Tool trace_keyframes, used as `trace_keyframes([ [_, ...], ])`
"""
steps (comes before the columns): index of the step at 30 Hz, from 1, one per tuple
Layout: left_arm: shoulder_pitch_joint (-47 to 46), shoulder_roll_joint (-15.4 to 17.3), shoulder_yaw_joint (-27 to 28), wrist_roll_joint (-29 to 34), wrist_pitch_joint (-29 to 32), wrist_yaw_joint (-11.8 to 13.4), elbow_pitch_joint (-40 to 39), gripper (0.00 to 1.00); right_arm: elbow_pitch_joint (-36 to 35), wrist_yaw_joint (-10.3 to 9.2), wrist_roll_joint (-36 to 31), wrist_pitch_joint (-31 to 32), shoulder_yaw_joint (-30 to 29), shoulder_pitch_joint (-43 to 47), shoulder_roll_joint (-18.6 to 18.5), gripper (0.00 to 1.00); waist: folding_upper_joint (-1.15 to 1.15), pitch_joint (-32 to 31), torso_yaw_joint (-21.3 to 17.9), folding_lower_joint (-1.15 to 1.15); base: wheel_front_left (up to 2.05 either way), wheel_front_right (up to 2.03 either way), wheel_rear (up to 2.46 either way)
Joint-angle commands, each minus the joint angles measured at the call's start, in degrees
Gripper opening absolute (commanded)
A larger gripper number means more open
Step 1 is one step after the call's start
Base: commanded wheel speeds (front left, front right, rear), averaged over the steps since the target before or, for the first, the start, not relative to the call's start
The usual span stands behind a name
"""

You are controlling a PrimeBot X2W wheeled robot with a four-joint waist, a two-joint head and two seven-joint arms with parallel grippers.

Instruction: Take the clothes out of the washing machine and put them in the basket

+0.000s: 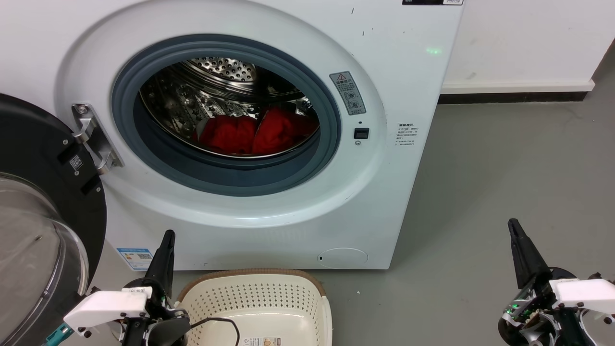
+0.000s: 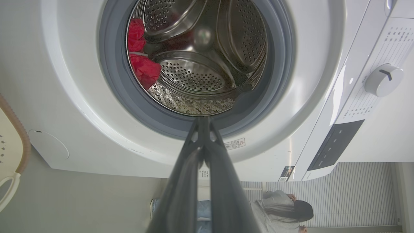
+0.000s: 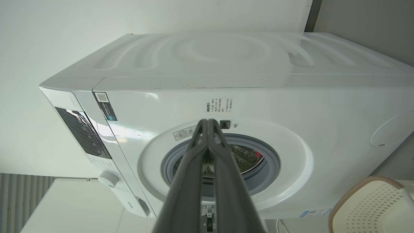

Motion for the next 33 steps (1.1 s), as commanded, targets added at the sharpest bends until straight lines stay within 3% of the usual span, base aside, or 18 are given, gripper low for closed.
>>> trace_keyframes([
  [1,-0.3,-0.1,0.2,0.0,0.2,-0.2,-0.1,0.0,0.1,-0.02,-0.3,0.0,0.0,-0.7,0.1,0.0,0.0,0.0,0.0,0.0,0.0,0.0,0.0],
  [18,-0.3,-0.1,0.1,0.0,0.2,-0.2,-0.1,0.0,0.1,-0.01,-0.2,0.0,0.0,-0.7,0.1,0.0,0.0,0.0,0.0,0.0,0.0,0.0,0.0],
  [19,0.0,0.0,0.0,0.0,0.0,0.0,0.0,1.0,0.0,0.0,0.0,0.0,0.0,0.0,0.0,1.0,0.0,0.0,0.0,0.0,0.0,0.0,0.0],
  [33,0.1,0.6,-3.6,3.3,-3.4,0.0,-1.9,1.0,-2.2,-0.01,-5.0,-3.3,0.7,1.9,0.0,1.0,0.0,0.1,-0.1,0.0,0.0,0.0,0.0],
])
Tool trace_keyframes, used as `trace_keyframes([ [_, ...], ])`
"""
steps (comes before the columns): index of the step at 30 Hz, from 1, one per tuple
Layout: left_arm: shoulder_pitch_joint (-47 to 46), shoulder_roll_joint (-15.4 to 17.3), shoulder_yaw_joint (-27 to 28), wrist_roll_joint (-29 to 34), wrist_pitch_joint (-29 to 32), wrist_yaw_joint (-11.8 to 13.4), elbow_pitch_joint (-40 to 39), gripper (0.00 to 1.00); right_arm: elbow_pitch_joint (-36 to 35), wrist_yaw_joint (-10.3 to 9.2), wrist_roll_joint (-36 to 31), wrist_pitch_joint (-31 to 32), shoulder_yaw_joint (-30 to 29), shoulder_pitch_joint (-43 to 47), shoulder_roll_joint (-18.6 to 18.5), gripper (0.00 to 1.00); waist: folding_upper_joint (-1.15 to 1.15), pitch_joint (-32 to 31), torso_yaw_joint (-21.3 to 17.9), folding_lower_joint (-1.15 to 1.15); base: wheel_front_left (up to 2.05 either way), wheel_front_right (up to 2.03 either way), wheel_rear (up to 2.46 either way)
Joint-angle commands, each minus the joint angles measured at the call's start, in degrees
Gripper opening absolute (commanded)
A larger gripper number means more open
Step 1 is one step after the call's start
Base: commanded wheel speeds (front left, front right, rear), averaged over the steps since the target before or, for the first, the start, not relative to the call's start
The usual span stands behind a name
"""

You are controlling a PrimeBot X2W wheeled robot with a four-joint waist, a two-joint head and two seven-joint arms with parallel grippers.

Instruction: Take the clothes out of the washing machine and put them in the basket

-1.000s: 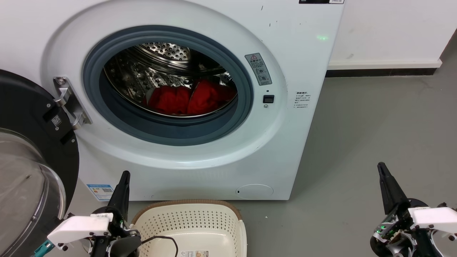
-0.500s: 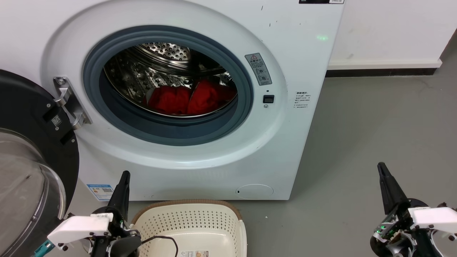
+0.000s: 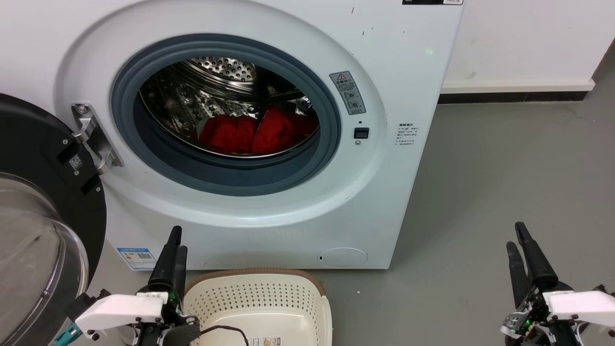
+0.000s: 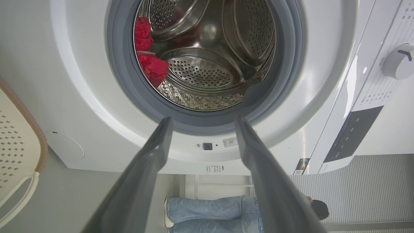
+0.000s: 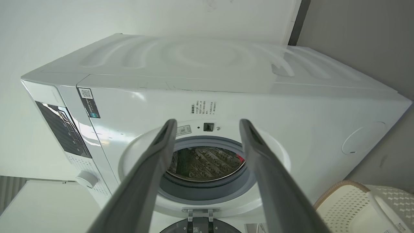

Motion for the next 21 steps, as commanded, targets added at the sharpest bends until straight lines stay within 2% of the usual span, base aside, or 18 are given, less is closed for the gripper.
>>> trace_keyframes([
  [1,-1.5,0.5,-0.4,1.3,-0.5,0.0,-1.5,1.0,-1.6,0.0,-1.5,-0.6,-0.1,-0.7,-0.1,1.0,0.0,0.0,0.0,0.0,0.0,0.0,0.0],
  [18,-1.8,1.0,-2.0,24.5,-4.6,-0.1,-5.1,1.0,-6.8,0.0,-28.4,-4.7,0.5,1.6,-0.1,1.0,0.0,0.0,-0.2,0.0,0.0,0.0,0.0],
  [19,-1.7,1.1,-2.0,28.4,-5.3,-0.1,-5.4,1.0,-7.3,0.0,-31.9,-5.4,0.9,2.0,-0.1,1.0,0.0,0.0,-0.2,0.0,0.0,0.0,0.0],
  [21,-1.6,1.1,-2.0,30.9,-5.7,-0.1,-5.5,1.0,-7.4,0.0,-34.2,-5.8,1.0,2.4,-0.1,1.0,0.0,-0.1,-0.2,0.0,0.0,0.0,0.0],
])
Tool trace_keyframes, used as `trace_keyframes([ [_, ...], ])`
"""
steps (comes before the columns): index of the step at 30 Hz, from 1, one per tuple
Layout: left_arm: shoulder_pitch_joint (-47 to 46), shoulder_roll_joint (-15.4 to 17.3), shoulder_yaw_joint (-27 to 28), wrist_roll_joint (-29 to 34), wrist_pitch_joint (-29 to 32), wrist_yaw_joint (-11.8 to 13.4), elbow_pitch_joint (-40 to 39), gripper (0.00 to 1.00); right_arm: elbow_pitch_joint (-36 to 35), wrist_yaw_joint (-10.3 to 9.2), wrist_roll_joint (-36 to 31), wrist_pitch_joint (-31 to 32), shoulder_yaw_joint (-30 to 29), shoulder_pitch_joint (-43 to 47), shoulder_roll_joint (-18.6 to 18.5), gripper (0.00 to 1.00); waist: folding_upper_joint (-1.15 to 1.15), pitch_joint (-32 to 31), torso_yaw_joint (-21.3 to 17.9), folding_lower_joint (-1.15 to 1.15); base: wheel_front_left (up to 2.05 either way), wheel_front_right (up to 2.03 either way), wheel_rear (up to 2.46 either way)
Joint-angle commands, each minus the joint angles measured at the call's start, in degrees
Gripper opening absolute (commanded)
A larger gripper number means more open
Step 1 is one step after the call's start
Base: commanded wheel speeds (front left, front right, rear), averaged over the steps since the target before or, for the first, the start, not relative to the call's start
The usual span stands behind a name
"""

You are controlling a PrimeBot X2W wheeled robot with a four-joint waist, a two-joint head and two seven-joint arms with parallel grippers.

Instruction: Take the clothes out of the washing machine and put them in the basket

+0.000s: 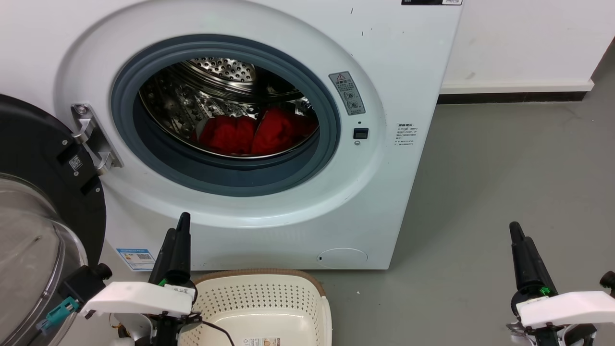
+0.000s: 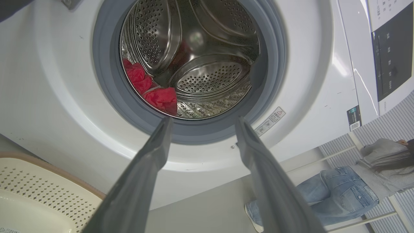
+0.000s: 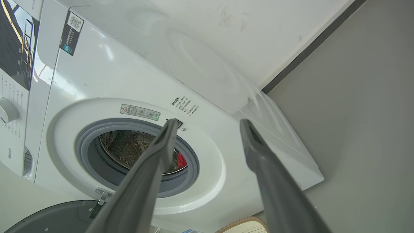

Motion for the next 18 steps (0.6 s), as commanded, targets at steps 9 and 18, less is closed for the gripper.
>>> trace_keyframes([
  [9,-0.8,1.0,-0.4,10.6,-2.2,-0.1,-0.5,1.0,-1.9,0.0,-10.1,-1.2,-0.3,1.0,-0.2,1.0,0.0,-0.3,0.1,0.0,0.0,0.0,0.0],
  [18,-0.8,1.5,-1.1,19.0,-3.8,0.2,0.2,1.0,-3.1,0.0,-18.5,-1.8,-0.1,1.9,-0.2,1.0,0.0,-0.5,0.2,0.0,0.0,0.0,0.0],
])
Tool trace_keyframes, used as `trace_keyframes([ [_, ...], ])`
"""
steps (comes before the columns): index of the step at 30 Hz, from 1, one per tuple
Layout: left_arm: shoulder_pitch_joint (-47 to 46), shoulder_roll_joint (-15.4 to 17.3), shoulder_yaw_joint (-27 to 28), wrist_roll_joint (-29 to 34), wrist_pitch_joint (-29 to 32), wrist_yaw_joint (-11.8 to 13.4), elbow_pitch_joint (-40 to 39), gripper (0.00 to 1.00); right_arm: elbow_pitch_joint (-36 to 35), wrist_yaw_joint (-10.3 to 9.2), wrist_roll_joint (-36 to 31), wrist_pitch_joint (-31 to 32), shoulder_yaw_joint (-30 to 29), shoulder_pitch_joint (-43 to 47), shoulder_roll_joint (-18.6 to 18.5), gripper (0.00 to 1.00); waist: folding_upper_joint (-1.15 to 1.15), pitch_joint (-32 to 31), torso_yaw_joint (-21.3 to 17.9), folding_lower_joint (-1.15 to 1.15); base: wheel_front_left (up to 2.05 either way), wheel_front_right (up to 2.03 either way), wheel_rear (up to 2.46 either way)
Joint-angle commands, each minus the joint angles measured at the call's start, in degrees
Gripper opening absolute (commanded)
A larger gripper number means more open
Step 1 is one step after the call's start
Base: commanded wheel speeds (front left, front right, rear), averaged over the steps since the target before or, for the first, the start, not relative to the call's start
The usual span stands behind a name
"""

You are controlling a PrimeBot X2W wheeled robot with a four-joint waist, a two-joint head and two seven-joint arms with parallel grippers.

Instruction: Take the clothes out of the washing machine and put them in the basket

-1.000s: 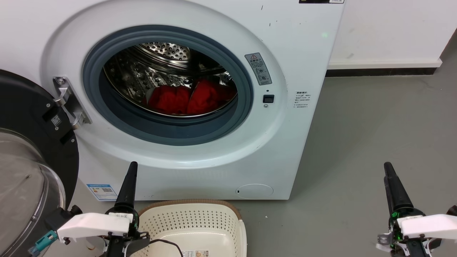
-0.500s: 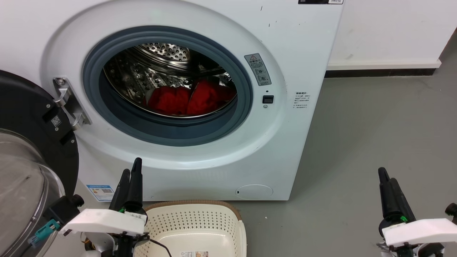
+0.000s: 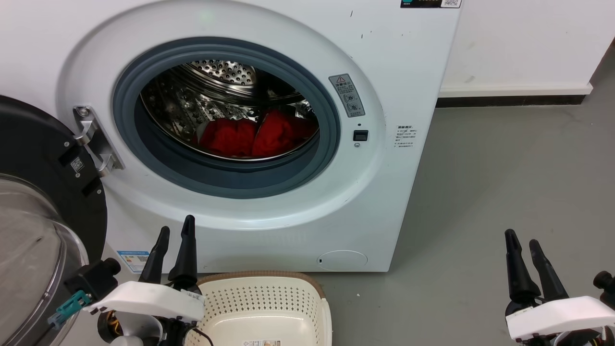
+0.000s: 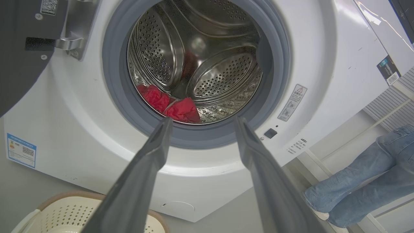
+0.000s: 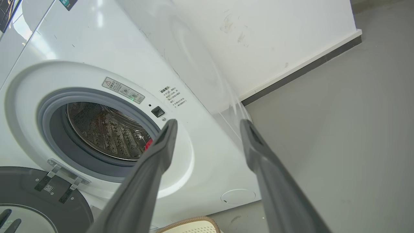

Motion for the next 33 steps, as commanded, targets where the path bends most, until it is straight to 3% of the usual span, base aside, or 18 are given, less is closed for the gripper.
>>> trace_keyframes([
  [1,-0.8,0.3,-0.1,1.7,-0.6,0.1,-0.5,1.0,-1.2,0.0,-1.9,-0.5,0.1,0.0,-0.2,1.0,0.0,0.0,0.0,0.0,0.0,0.0,0.0],
  [33,-1.9,1.9,-1.7,21.8,-5.5,1.5,1.9,1.0,-6.5,0.0,-24.9,-2.5,0.2,2.8,-0.2,1.0,0.0,0.2,-0.2,0.0,0.0,0.0,0.0],
])
